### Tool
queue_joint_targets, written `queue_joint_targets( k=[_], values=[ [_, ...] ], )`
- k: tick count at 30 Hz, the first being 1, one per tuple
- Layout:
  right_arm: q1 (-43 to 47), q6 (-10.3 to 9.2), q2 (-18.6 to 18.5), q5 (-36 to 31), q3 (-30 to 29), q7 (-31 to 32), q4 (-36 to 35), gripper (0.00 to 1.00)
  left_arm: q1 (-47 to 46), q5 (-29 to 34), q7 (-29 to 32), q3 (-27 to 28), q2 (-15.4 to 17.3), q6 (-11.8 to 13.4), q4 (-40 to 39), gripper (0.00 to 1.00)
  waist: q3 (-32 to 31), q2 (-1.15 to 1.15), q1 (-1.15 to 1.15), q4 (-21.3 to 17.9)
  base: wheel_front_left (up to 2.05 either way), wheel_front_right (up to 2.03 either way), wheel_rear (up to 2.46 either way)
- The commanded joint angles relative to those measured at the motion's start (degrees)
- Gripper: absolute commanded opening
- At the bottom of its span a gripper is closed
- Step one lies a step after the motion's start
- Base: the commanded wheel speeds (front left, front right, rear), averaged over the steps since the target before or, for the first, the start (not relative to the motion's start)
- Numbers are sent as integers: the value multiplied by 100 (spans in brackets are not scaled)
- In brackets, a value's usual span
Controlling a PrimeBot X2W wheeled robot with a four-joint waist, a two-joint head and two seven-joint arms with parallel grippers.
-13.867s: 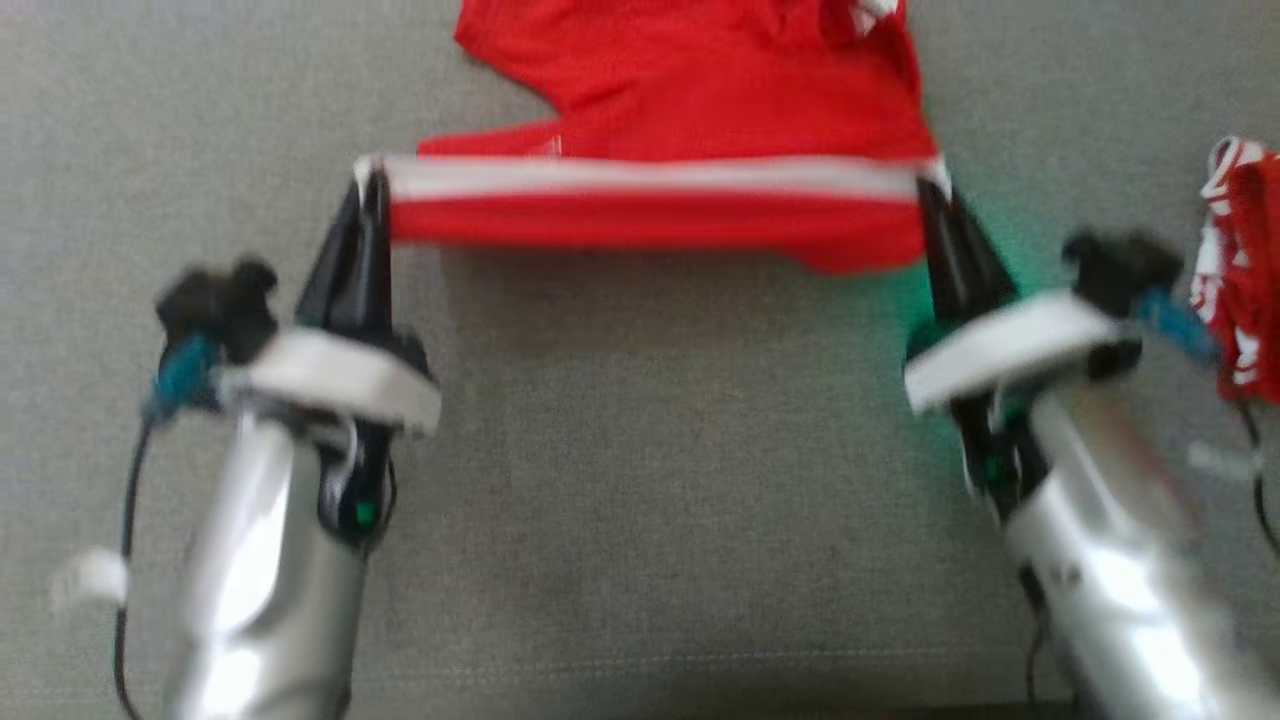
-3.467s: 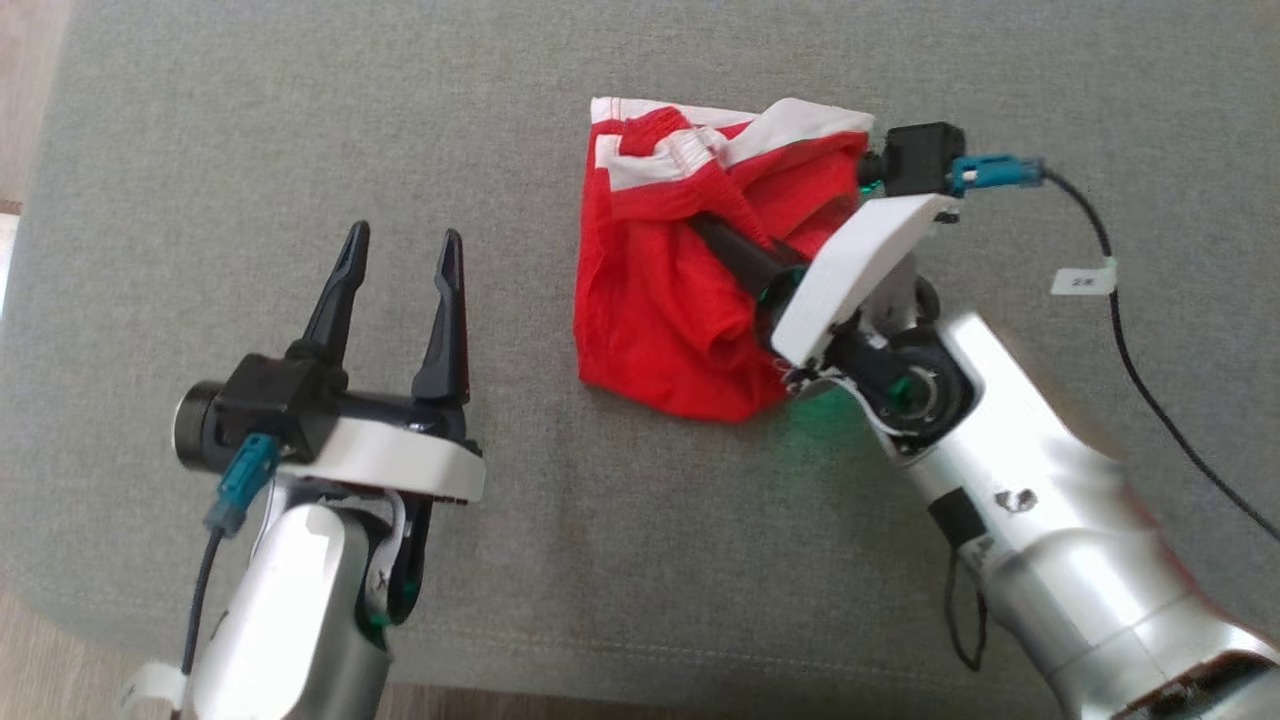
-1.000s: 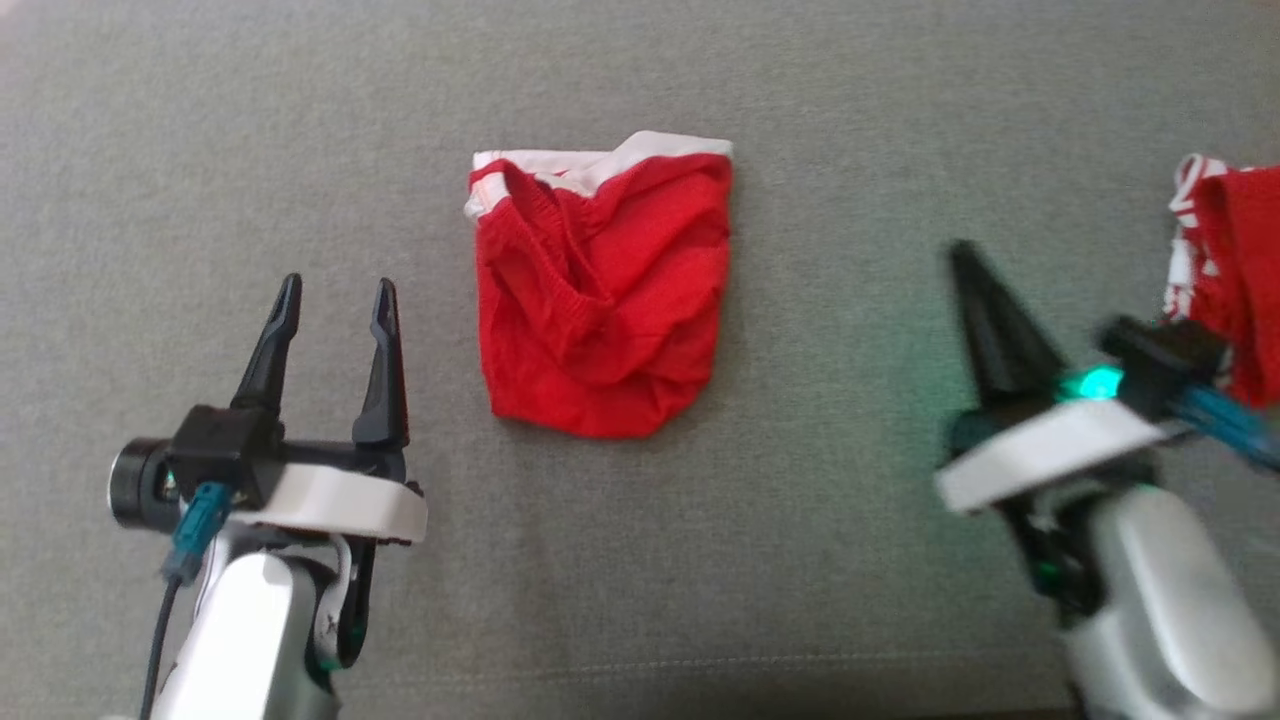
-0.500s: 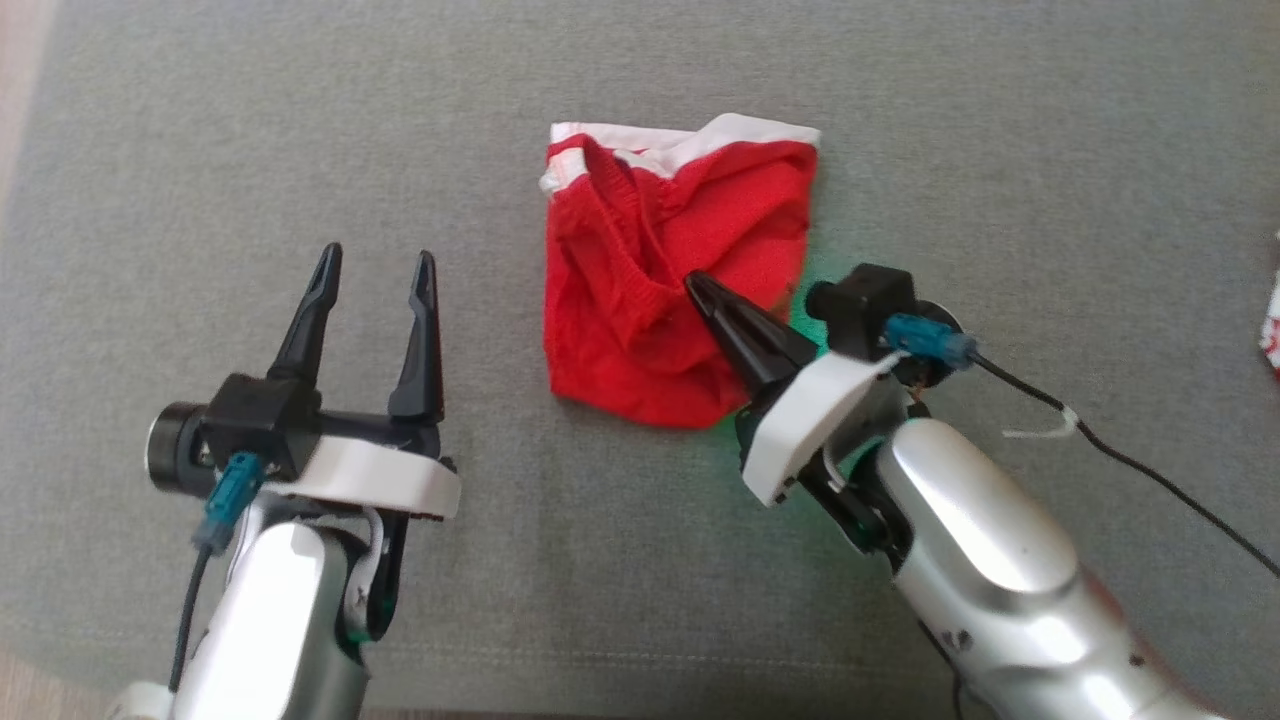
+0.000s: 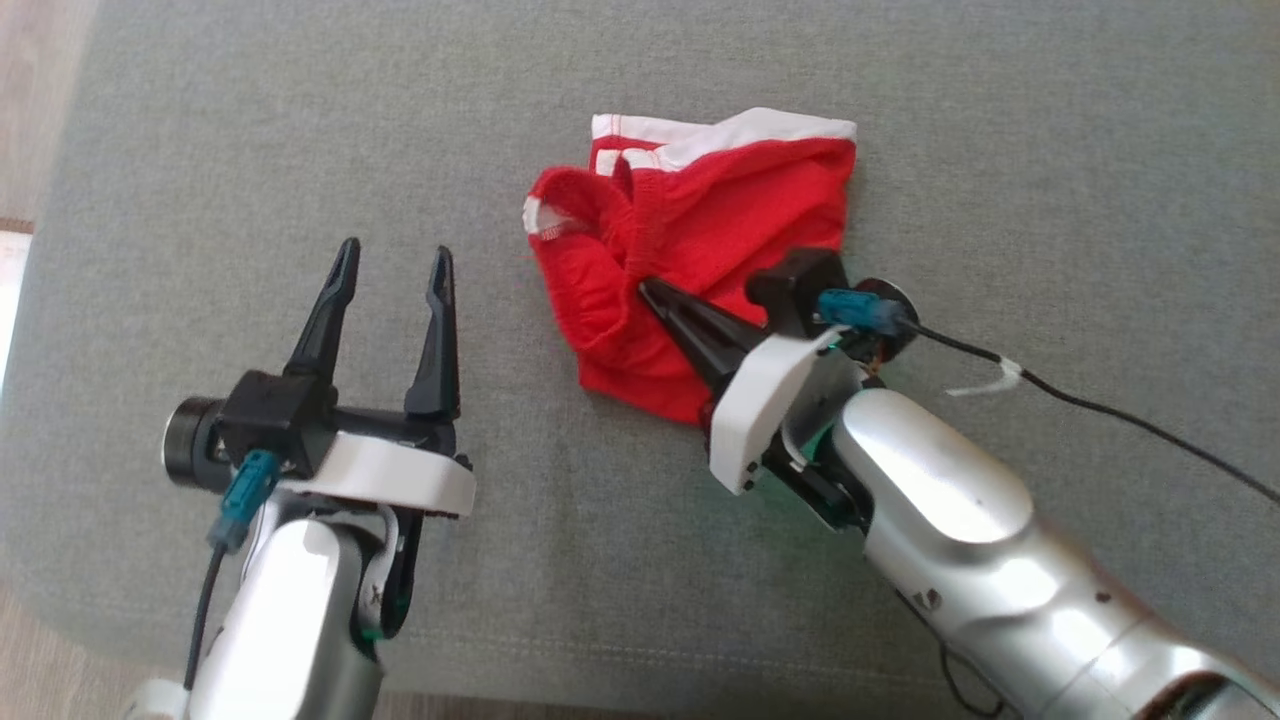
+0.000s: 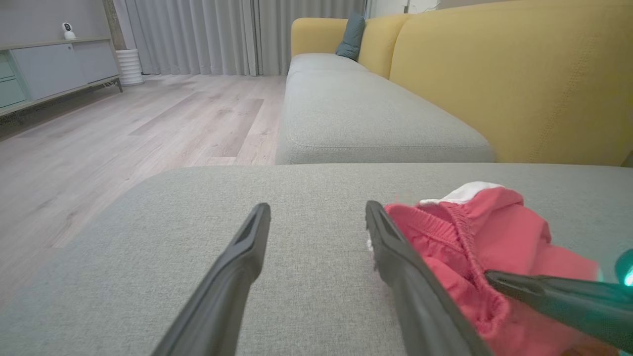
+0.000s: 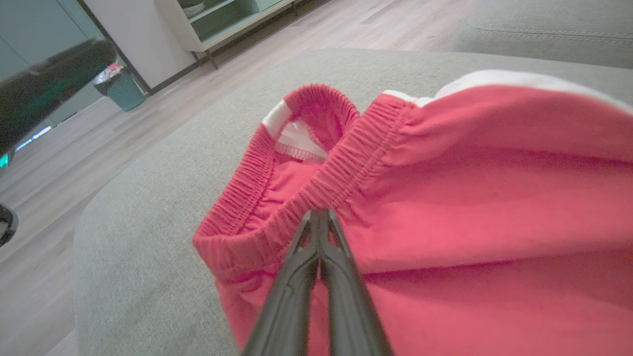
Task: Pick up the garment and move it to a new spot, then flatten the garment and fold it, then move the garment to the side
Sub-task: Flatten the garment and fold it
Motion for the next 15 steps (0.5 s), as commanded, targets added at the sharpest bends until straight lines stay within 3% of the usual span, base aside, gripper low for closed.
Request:
queue_joint_targets(
  k=[1,15],
  values=[
    [-137,-10,154,68,127,-32,-111,0,-240,42,-69,181,35,-22,-200,100,13,0,0,21,0,0,0],
    [-511,-10,155,386,1150,-208,363,0,-221,118,-70,248,-38,-99,-151,100,35,0,0,61,0,0,0]
  ],
)
